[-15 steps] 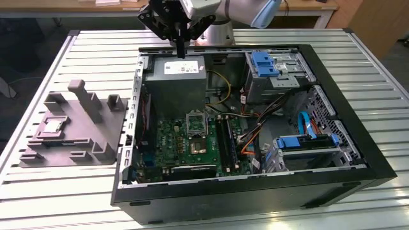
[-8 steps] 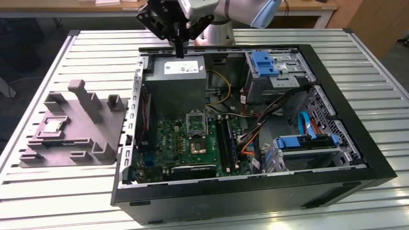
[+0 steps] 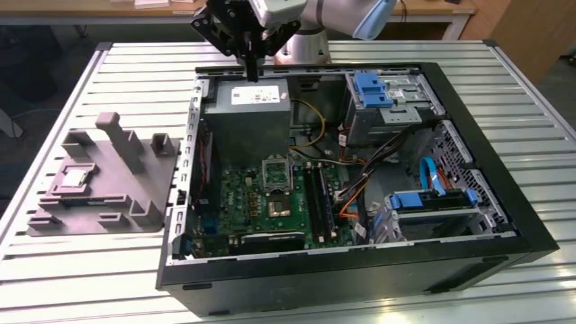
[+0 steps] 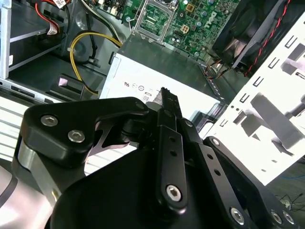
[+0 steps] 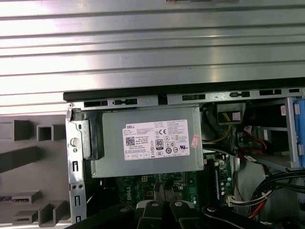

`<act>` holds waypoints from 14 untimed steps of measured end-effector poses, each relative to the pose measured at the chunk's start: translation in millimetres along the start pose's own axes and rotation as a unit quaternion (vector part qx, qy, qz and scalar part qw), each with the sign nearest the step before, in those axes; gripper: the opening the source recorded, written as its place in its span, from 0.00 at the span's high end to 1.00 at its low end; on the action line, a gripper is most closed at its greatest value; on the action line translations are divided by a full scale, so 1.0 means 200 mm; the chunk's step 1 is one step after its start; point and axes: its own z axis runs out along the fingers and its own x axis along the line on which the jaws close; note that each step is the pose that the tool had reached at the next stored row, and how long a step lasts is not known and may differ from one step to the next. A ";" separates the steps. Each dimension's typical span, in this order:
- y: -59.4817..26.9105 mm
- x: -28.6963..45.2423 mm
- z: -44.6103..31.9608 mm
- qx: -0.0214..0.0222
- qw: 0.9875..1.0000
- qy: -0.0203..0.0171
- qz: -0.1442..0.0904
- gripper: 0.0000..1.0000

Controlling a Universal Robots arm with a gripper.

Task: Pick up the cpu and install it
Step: 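Reach for the cpu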

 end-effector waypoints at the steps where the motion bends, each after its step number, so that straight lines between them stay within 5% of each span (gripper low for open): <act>1: 0.000 0.000 0.000 0.000 1.000 0.000 0.000 0.89; 14: -0.002 0.026 -0.001 0.000 1.000 0.000 0.000 0.89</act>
